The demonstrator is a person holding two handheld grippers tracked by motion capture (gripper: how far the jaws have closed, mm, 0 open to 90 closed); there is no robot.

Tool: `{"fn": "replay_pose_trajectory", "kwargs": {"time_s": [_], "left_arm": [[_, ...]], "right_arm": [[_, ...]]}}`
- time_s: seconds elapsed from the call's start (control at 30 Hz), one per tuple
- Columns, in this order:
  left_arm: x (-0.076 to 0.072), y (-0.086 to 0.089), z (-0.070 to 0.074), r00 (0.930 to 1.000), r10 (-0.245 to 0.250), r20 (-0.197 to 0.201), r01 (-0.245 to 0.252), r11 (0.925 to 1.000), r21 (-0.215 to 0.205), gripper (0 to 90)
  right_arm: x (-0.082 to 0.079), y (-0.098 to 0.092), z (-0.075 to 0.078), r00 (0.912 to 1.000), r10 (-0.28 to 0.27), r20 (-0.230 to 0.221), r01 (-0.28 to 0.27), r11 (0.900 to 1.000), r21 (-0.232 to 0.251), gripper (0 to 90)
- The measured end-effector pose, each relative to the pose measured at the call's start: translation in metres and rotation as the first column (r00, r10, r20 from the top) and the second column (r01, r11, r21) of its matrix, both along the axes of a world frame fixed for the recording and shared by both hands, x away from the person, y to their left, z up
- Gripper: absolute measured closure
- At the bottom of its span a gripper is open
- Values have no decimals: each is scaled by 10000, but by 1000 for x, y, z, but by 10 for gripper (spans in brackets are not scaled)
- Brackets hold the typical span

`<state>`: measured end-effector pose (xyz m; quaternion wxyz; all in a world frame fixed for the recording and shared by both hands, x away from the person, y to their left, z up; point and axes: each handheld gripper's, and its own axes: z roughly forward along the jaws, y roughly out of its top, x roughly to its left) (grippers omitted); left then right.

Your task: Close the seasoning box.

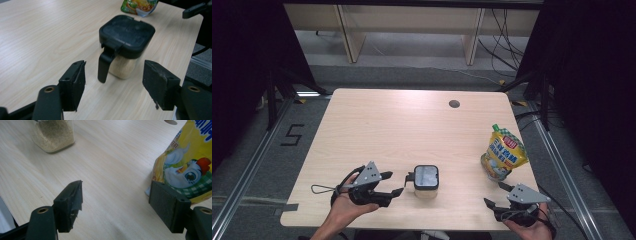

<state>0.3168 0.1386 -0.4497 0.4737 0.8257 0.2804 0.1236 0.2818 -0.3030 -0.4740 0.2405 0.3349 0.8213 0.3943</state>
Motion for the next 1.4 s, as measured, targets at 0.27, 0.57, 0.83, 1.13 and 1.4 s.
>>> {"fn": "replay_pose_trajectory", "kwargs": {"time_s": [0.27, 0.57, 0.83, 1.13, 1.4], "left_arm": [[-9, 13, -16, 9998, 76, -166, -72, 9998, 208, 267], [-13, 22, -30, 9996, 150, -221, -124, 9933, 1152, 229], [-15, 26, -38, 9996, 216, -168, -189, 9892, 1454, 217], [-17, 23, -42, 9998, 195, -101, -176, 9862, 1648, 215], [-16, 22, -45, 9992, 330, -240, -295, 9906, 1338, 214]], "right_arm": [[0, 1, -1, 10000, 45, -57, -45, 10000, -36, 274], [0, 2, -3, 9991, 39, -423, -39, 10000, 2, 254], [1, 4, -7, 9978, 85, -660, -94, 9999, -120, 246], [3, 5, -10, 9966, 382, -735, -411, 9984, -386, 242], [3, 5, -11, 9959, 399, -817, -436, 9981, -445, 242]]}}
